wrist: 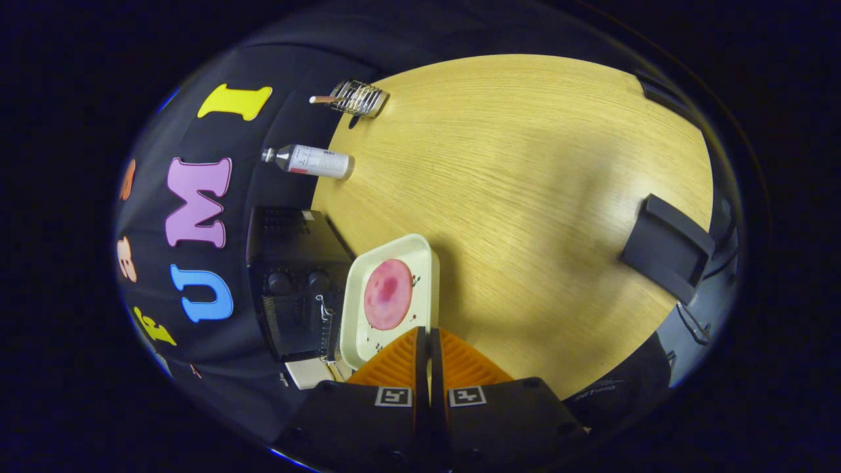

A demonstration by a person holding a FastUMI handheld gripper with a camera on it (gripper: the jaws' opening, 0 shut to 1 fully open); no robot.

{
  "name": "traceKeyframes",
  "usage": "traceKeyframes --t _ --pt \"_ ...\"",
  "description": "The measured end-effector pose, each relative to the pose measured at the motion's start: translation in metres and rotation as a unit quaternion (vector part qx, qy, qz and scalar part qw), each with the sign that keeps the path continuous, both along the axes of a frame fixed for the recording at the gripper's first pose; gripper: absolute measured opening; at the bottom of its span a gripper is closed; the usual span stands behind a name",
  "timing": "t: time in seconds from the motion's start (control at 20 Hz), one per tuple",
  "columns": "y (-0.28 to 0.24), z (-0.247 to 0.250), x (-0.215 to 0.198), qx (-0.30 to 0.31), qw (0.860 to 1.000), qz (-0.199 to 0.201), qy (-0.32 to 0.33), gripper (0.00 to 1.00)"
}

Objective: Open the toaster oven, put the food inside, and close the toaster oven door.

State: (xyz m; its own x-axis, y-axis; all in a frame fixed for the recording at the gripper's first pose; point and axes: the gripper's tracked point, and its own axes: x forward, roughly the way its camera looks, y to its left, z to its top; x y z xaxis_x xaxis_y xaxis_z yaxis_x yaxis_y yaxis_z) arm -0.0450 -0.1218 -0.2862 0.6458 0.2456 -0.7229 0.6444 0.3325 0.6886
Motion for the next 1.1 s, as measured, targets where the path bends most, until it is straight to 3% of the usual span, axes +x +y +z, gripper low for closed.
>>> traceKeyframes --t 0.45,0.8,1.1 --pt "0.088 0.042 0.018 0.034 0.998 -0.010 -0.061 0.06" --pt "0.163 0.044 0.074 0.044 0.995 0.021 -0.084 0.06" --pt "0.194 0.036 0.131 0.052 0.994 0.007 -0.093 0.06"
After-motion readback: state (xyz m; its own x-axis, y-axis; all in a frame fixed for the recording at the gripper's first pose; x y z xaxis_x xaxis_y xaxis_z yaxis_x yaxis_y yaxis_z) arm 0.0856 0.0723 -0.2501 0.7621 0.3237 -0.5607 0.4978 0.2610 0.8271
